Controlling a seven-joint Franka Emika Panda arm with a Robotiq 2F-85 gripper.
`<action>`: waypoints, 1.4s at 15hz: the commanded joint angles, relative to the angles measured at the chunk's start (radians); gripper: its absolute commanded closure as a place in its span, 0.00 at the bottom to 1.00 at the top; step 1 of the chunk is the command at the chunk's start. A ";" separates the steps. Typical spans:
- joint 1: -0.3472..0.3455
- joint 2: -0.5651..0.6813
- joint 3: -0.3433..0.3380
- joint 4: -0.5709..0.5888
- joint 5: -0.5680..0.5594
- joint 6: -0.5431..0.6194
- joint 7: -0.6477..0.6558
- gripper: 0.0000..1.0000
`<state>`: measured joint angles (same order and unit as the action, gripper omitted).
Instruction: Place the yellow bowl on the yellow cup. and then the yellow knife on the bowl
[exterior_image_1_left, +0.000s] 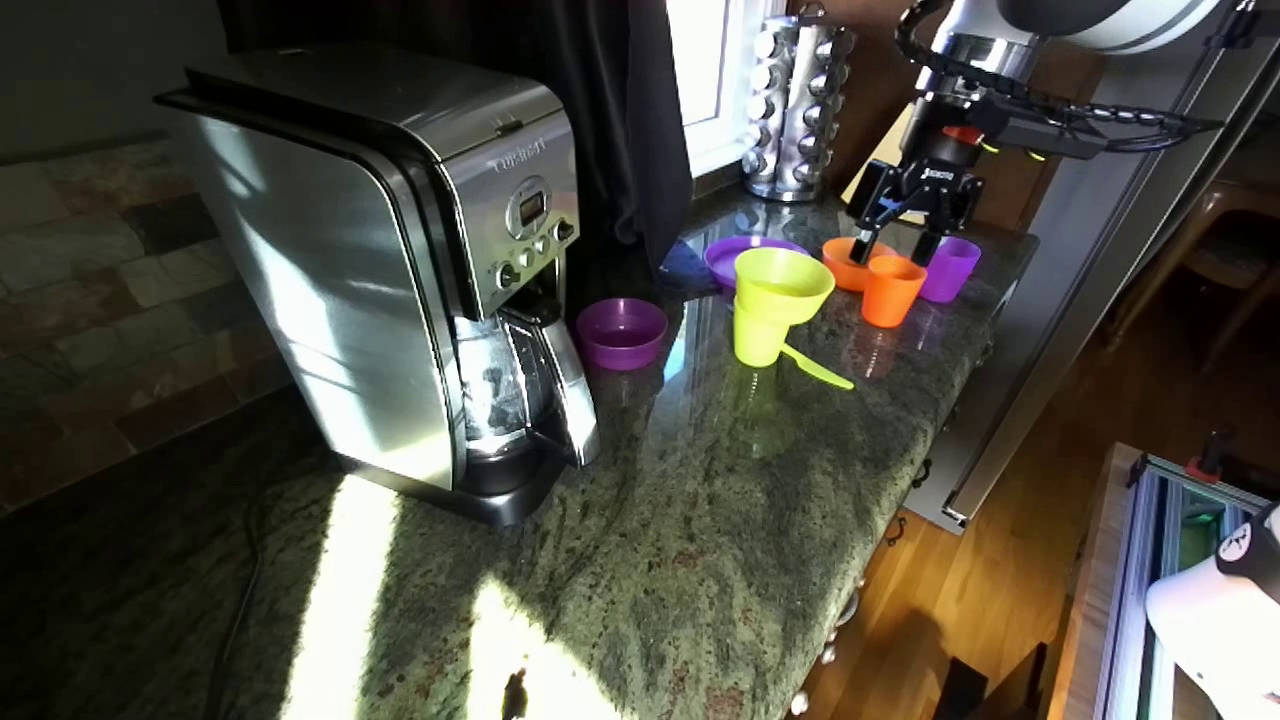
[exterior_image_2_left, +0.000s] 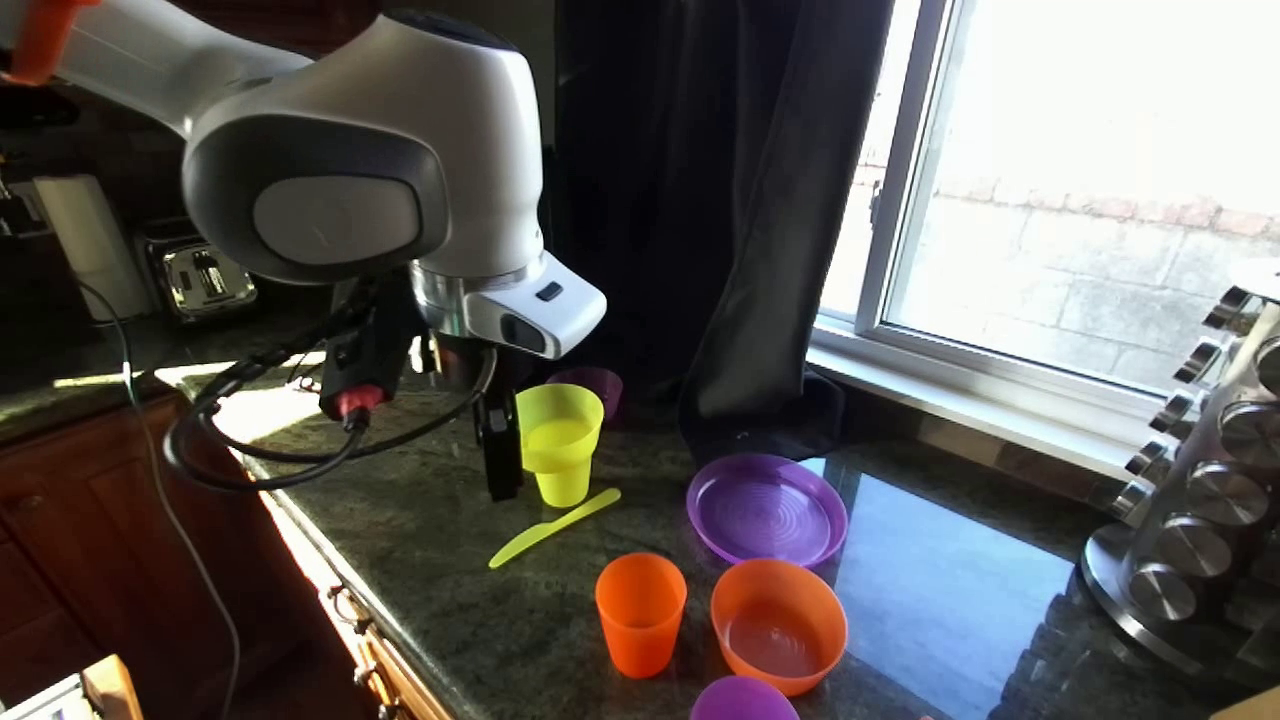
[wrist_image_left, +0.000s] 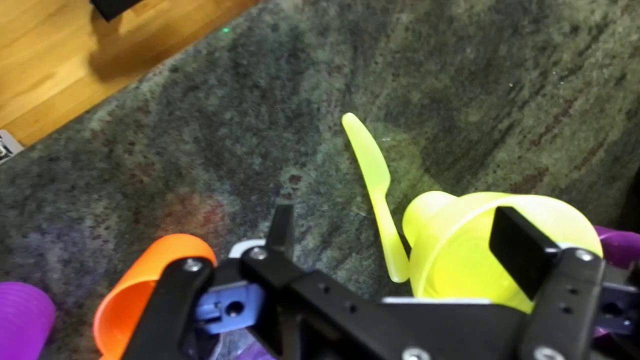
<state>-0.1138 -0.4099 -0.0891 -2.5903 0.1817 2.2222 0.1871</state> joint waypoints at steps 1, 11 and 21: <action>-0.028 -0.122 -0.003 -0.081 -0.100 -0.049 -0.080 0.00; 0.036 -0.045 -0.013 -0.155 -0.118 0.190 -0.337 0.00; 0.038 0.056 -0.004 -0.157 -0.140 0.290 -0.328 0.00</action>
<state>-0.0865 -0.4407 -0.0909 -2.7481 0.0639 2.4226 -0.1359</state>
